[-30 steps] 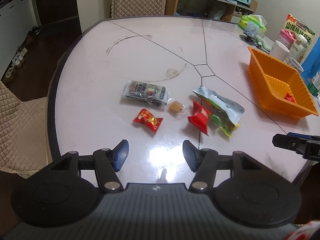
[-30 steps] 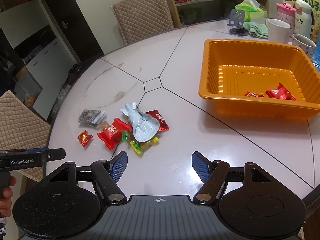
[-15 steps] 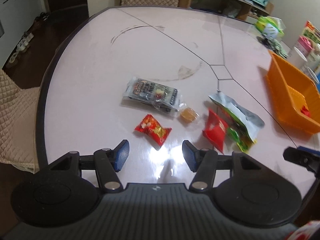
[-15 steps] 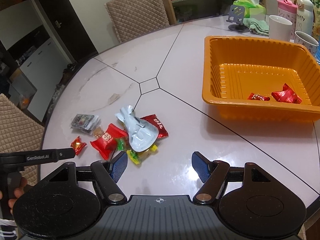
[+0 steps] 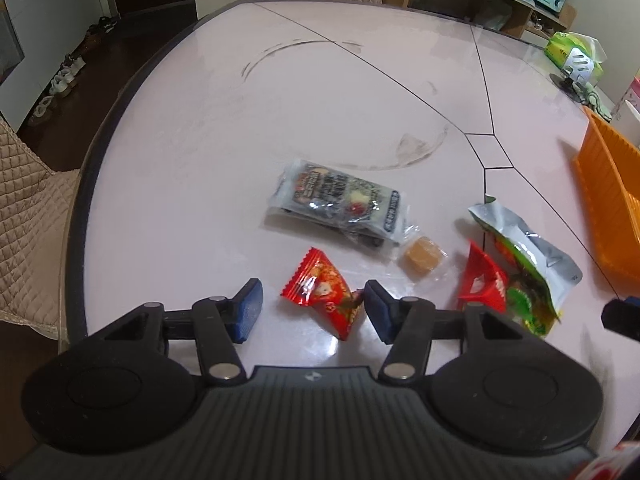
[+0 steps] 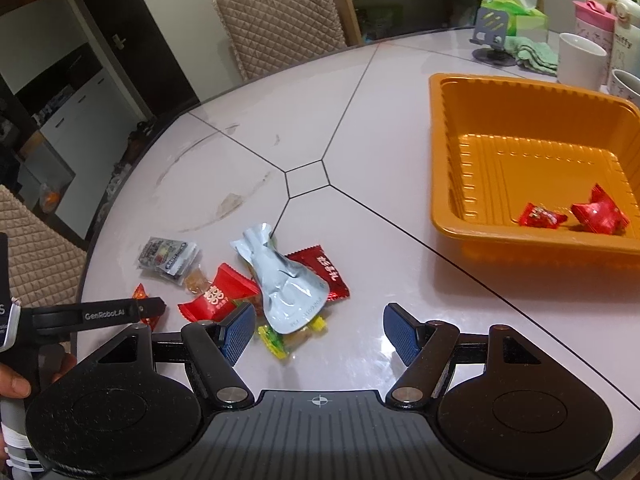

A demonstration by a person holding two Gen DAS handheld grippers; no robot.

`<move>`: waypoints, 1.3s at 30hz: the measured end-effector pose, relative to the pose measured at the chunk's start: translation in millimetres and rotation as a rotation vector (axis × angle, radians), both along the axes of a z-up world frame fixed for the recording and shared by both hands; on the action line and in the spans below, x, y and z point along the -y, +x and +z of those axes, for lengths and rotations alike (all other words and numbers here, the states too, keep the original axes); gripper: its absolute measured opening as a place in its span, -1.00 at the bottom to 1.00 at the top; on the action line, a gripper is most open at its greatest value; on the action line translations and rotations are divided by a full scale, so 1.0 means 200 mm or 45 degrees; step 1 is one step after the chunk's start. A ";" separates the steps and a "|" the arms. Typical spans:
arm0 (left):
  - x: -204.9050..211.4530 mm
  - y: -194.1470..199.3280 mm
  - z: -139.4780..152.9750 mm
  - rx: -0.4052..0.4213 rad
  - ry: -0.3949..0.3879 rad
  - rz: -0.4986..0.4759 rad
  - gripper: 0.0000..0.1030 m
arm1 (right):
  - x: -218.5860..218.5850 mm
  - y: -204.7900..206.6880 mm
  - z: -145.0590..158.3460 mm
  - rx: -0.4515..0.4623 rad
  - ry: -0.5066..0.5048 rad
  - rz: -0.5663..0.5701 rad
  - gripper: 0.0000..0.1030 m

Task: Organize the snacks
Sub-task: 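Grasp the red candy with the left gripper while the right gripper grasps the silver snack bag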

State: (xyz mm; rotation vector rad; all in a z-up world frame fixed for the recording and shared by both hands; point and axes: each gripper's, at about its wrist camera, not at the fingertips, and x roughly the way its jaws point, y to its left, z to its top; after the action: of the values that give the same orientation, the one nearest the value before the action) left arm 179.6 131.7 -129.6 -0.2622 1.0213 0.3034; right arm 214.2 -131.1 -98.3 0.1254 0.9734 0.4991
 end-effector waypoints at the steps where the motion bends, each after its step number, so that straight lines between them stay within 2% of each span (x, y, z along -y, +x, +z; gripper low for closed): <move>1: -0.01 -0.01 0.00 0.001 0.006 -0.004 0.06 | -0.01 0.01 0.00 -0.003 0.000 0.006 0.38; 5: -0.05 -0.05 0.00 0.000 -0.008 -0.019 0.05 | -0.03 0.02 -0.02 -0.010 -0.002 0.024 0.38; 8: -0.06 -0.06 0.01 0.009 -0.011 -0.022 -0.08 | -0.05 0.03 -0.02 -0.013 -0.004 0.036 0.38; 15: -0.06 -0.01 0.03 0.033 0.003 -0.042 -0.17 | -0.07 0.05 -0.02 0.000 -0.005 0.056 0.38; 17: -0.07 0.00 0.02 0.023 -0.001 -0.043 -0.26 | -0.08 0.05 -0.02 0.006 -0.007 0.060 0.38; 19: -0.07 0.01 0.01 0.013 -0.009 -0.043 -0.55 | -0.08 0.06 -0.02 0.013 -0.015 0.068 0.38; 26: -0.07 -0.01 0.01 0.012 0.009 -0.050 -0.60 | -0.12 0.08 -0.02 0.066 -0.041 0.139 0.38; 30: -0.08 -0.03 0.03 0.019 0.003 -0.034 -0.60 | -0.17 0.09 -0.03 0.147 -0.086 0.234 0.37; 34: -0.09 -0.04 0.04 0.021 0.002 -0.027 -0.60 | -0.23 0.11 -0.05 0.201 -0.113 0.348 0.11; 39: -0.09 -0.04 0.06 0.021 0.001 -0.020 -0.60 | -0.32 0.16 -0.09 0.244 -0.160 0.473 -0.03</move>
State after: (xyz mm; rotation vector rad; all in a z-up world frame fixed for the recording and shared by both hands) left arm 171.1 150.4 -117.9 -0.2553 1.0064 0.2868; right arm 245.3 -66.5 -115.8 -0.2174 0.8390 0.7732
